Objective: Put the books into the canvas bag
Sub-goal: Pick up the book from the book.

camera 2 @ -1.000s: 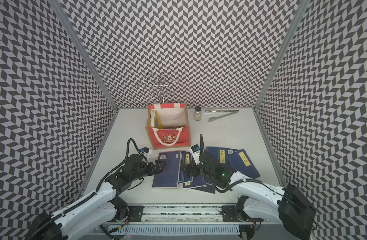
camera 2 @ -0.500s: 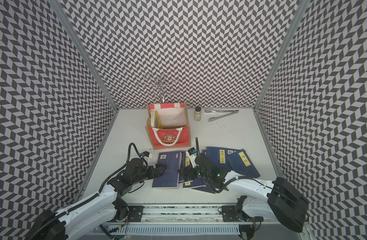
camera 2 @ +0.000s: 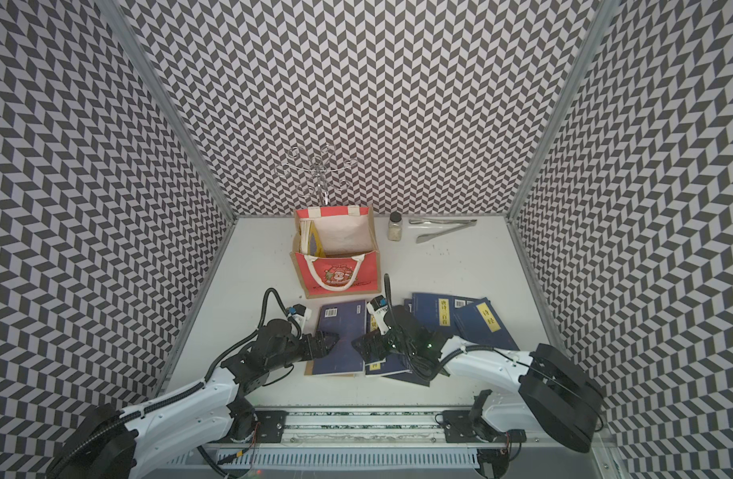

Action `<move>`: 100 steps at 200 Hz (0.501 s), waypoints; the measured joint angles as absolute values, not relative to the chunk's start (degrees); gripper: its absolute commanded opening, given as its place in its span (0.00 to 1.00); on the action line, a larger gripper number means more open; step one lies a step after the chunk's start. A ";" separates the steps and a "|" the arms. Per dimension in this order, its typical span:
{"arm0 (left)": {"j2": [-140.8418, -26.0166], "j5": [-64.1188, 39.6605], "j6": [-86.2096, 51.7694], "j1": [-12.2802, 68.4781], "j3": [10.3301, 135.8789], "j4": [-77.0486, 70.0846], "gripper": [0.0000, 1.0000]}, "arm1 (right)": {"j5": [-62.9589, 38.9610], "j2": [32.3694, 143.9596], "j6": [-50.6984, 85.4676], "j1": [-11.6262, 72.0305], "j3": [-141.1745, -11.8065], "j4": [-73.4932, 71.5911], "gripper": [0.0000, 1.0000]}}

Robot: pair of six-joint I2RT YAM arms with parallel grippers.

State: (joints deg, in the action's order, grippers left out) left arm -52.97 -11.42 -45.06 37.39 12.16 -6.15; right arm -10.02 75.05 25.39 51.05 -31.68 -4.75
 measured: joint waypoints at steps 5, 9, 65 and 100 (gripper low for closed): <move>-53.30 -11.46 -45.08 37.41 12.16 -6.57 1.00 | -10.76 75.46 25.63 50.48 -31.70 -4.84 0.87; -53.47 -11.46 -45.10 37.43 12.16 -6.87 1.00 | -11.38 75.81 25.87 50.06 -31.73 -4.86 0.86; -55.00 -12.80 -45.06 37.47 11.70 -10.57 1.00 | -16.51 80.53 27.07 45.74 -32.86 -7.40 0.74; -56.73 -13.43 -44.82 37.47 11.70 -12.88 1.00 | -19.16 83.81 27.03 44.69 -34.79 -8.08 0.71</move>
State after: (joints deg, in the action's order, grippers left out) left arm -56.73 -13.43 -44.82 37.47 11.70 -12.88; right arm -19.16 83.81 27.03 44.69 -34.79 -8.08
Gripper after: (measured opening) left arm 0.995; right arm 0.722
